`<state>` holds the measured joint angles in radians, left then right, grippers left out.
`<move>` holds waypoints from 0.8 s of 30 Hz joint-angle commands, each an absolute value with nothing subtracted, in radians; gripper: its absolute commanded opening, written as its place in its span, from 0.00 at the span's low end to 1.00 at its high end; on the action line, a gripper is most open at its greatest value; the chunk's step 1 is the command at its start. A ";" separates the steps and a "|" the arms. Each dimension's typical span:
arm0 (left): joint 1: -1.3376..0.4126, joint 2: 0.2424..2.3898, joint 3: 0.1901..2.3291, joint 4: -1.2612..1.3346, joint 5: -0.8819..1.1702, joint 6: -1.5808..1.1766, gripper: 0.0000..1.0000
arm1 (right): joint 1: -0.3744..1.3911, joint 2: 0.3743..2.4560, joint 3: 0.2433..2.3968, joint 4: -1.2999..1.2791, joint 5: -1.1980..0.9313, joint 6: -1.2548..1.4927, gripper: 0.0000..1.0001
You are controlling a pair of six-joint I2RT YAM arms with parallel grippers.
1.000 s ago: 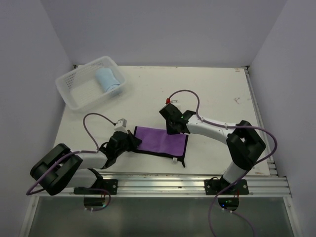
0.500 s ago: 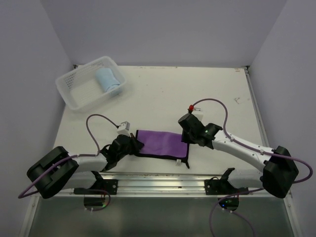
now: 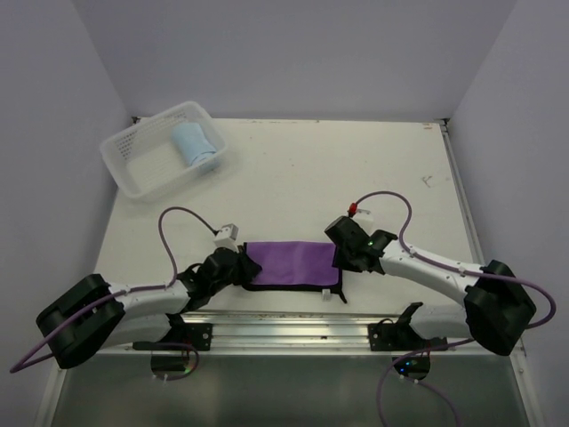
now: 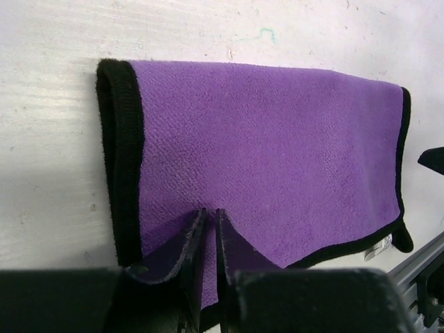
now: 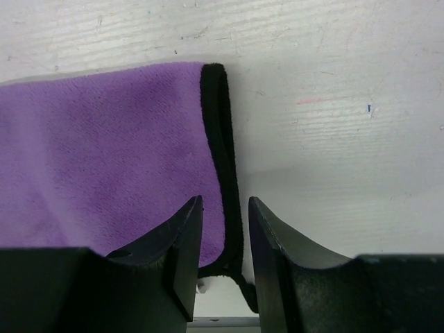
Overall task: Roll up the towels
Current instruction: Fold the towel
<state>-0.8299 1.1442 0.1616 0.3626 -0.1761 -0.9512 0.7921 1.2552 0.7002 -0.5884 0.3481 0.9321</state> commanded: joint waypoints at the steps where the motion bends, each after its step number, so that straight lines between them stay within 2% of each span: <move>1: -0.834 1.146 0.184 0.250 -0.224 -0.925 0.18 | 0.785 1.290 0.693 -0.552 0.347 0.956 0.37; 14: -0.836 1.068 0.285 0.120 -0.258 -0.881 0.30 | 0.782 1.364 0.657 -0.483 0.302 0.968 0.36; 24: -0.835 1.049 0.339 0.127 -0.227 -0.812 0.37 | 0.781 1.404 0.663 -0.451 0.293 0.965 0.34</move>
